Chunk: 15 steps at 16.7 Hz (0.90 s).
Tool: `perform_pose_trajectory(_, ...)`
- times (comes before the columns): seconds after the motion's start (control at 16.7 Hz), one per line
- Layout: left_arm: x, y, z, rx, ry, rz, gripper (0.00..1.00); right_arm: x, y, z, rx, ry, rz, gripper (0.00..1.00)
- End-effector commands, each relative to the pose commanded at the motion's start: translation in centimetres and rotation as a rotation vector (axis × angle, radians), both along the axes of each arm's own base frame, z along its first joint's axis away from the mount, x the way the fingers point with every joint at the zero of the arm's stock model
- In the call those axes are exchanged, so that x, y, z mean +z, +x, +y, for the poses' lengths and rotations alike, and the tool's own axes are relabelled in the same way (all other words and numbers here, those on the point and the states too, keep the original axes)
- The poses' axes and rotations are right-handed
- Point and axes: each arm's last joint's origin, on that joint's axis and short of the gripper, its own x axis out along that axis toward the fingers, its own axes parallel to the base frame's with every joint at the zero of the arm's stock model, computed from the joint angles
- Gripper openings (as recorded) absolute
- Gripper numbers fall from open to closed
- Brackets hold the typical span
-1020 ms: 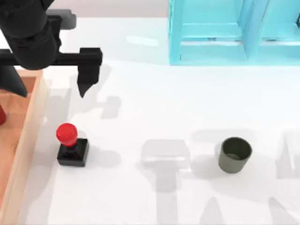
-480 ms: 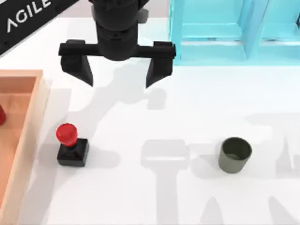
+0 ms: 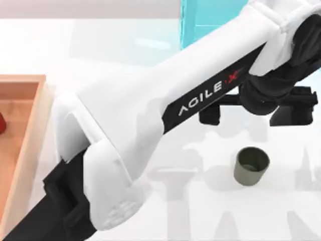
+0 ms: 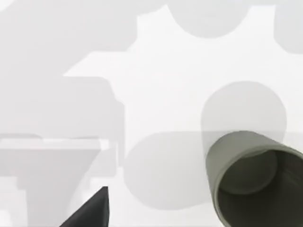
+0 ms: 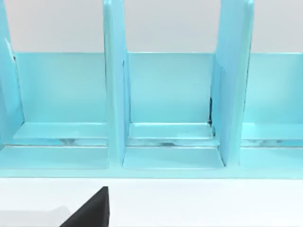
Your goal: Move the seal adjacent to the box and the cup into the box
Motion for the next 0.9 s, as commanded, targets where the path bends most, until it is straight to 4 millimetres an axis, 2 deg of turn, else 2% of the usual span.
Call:
perform_pose_trajectory(0.18,-2.1,-3.3,-3.6,-0.001,-0.02,-0.036,1.0,0.0,0.0,0.0,0.0,0.0,0.0,1.0)
perform_pose_trajectory(0.3,-2.9,-4.6,-4.7,-0.002,-0.025,-0.047,1.0,0.0,0.0,0.0,0.0,0.0,0.0,1.0)
perform_pose_trajectory(0.66,-3.1,-4.6,-4.8,0.0,-0.024,-0.046,1.0,0.0,0.0,0.0,0.0,0.0,0.0,1.0)
perform_pose_trajectory(0.9,-5.3,-4.0,-5.3,-0.001,-0.016,-0.044,1.0,0.0,0.0,0.0,0.0,0.0,0.0,1.0)
